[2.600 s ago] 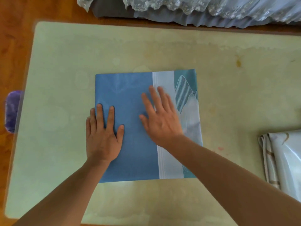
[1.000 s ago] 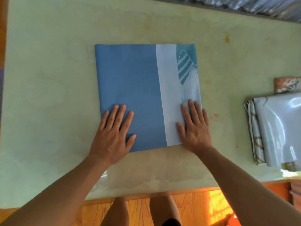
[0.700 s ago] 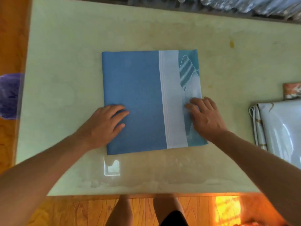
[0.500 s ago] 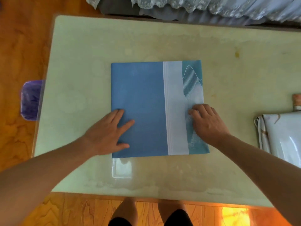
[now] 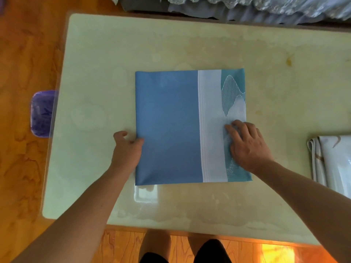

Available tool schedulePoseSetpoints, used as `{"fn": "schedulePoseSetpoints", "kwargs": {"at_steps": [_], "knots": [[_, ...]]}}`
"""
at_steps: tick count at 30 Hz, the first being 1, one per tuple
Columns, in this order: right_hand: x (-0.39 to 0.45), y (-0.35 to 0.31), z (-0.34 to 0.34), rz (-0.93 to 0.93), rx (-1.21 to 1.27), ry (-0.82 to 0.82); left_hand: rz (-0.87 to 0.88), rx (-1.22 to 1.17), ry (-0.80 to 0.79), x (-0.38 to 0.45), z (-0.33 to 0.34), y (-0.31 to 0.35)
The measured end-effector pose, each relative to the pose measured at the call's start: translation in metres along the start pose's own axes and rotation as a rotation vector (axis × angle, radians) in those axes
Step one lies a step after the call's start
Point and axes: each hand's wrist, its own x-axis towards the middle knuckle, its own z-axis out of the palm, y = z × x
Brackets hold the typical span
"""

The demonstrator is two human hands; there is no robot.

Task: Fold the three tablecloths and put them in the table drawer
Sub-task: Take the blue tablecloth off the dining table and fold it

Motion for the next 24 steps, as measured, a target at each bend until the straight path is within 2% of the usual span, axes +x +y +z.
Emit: {"fn": "schedulePoseSetpoints", "kwargs": {"at_steps": [3,6,7,9,11,13,14,16,17,19,22,24], "knots": [[0.001,-0.004,-0.006,0.007,0.005,-0.036,0.185,0.196,-0.169,-0.011,-0.015,-0.012],[0.003,-0.003,-0.013,0.011,0.004,-0.079,0.397,0.115,-0.38,-0.018,-0.033,-0.022],[0.004,-0.002,-0.015,0.004,0.001,-0.089,0.494,0.162,-0.408,-0.014,-0.039,-0.023],[0.004,0.001,-0.017,-0.017,-0.009,-0.094,0.774,0.464,-0.382,0.006,-0.049,-0.019],[0.005,0.002,-0.018,-0.026,-0.014,-0.097,1.144,0.929,-0.209,0.04,-0.056,-0.014],[0.004,0.0,-0.017,-0.021,-0.01,-0.096,1.311,1.195,-0.042,0.059,-0.055,-0.002],[0.003,0.0,-0.015,-0.017,-0.004,-0.085,1.432,1.239,-0.032,0.064,-0.05,0.002],[0.003,-0.001,-0.014,-0.019,-0.001,-0.074,1.717,1.28,-0.167,0.07,-0.042,0.001],[0.003,-0.002,-0.015,-0.028,-0.004,-0.081,1.784,1.329,-0.252,0.074,-0.04,-0.003],[0.003,0.002,-0.016,-0.05,-0.007,-0.076,1.775,1.39,-0.311,0.079,-0.04,-0.004],[0.004,0.015,-0.021,-0.13,0.011,-0.098,1.704,1.282,-0.269,0.083,-0.043,-0.013],[-0.004,0.03,-0.024,-0.238,0.011,-0.116,1.688,1.169,-0.297,0.081,-0.043,-0.017]]}}
